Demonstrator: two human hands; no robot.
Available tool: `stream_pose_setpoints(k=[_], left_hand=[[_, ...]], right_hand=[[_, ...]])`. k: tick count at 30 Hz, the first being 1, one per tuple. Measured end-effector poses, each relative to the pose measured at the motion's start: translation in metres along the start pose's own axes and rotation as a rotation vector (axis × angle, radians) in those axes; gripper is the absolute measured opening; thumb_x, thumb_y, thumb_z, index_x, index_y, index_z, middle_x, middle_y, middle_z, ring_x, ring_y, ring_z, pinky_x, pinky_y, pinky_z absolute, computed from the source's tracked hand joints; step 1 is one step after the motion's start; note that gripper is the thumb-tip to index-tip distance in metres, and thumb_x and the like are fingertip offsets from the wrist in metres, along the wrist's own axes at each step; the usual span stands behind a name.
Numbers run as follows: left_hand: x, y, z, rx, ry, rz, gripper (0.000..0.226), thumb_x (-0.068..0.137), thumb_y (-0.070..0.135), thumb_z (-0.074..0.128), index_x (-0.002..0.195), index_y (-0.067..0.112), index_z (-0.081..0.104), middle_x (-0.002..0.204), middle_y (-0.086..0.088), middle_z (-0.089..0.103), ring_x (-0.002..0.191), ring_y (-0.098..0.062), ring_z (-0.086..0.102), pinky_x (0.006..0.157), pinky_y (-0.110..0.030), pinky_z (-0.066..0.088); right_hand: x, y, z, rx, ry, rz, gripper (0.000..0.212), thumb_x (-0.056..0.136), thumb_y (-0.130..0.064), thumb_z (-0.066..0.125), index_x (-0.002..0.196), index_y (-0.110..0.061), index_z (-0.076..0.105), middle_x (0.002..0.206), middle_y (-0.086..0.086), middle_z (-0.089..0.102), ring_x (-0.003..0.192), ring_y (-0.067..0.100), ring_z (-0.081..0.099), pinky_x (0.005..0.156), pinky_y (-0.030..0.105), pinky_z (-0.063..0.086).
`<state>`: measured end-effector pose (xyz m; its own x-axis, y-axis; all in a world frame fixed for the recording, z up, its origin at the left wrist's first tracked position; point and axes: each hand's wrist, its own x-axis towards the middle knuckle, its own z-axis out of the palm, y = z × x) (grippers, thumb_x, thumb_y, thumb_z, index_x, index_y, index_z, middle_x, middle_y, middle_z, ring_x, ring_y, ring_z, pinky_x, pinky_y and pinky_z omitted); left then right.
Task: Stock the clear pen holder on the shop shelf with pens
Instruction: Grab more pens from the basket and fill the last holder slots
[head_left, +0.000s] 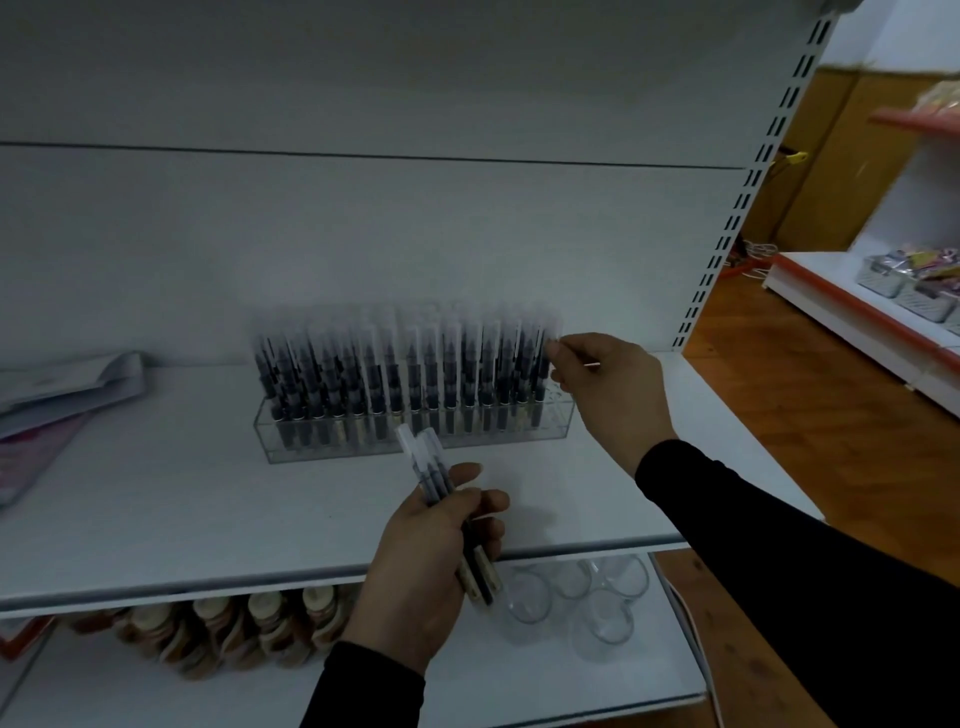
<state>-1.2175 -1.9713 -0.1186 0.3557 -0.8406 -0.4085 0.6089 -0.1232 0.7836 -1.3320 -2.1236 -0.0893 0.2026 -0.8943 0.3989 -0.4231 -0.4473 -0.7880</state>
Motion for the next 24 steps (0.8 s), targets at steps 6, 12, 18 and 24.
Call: stream_pose_setpoints(k=[6,12,18,24], left_hand=[[0.001,-0.001,0.001,0.016,-0.024,-0.031,0.021,0.091,-0.004,0.053,0.11,-0.002,0.06,0.076,-0.011,0.073,0.054,-0.017,0.058,0.05,-0.027,0.051],[-0.002,-0.004,0.003,0.028,-0.081,-0.05,0.018,0.093,-0.001,0.051,0.107,0.0,0.063,0.082,-0.014,0.075,0.058,-0.018,0.059,0.054,-0.027,0.052],[-0.004,-0.006,0.006,0.039,-0.103,-0.052,0.022,0.092,-0.004,0.051,0.113,-0.003,0.06,0.09,-0.023,0.072,0.051,-0.018,0.057,0.05,-0.028,0.048],[0.001,-0.008,0.007,0.018,-0.082,-0.06,0.019,0.095,0.002,0.051,0.109,0.002,0.062,0.088,-0.018,0.075,0.072,-0.025,0.067,0.063,-0.029,0.057]], right_hand=[[-0.022,-0.002,-0.004,0.021,0.057,0.067,0.027,0.093,-0.042,0.058,0.072,-0.026,0.065,0.068,-0.013,0.068,0.069,0.003,0.068,0.064,0.006,0.046],[-0.051,-0.007,0.007,0.111,-0.391,0.142,0.031,0.089,-0.043,0.064,0.07,-0.019,0.071,0.077,0.006,0.071,0.073,0.011,0.065,0.075,0.033,0.052],[-0.056,-0.018,0.011,0.395,-0.604,0.286,0.018,0.089,-0.021,0.067,0.093,-0.004,0.074,0.078,-0.001,0.071,0.069,0.0,0.066,0.06,0.015,0.051],[-0.051,-0.014,0.006,0.358,-0.523,0.287,0.015,0.089,-0.021,0.068,0.088,-0.009,0.076,0.079,-0.001,0.073,0.073,0.003,0.064,0.07,0.017,0.052]])
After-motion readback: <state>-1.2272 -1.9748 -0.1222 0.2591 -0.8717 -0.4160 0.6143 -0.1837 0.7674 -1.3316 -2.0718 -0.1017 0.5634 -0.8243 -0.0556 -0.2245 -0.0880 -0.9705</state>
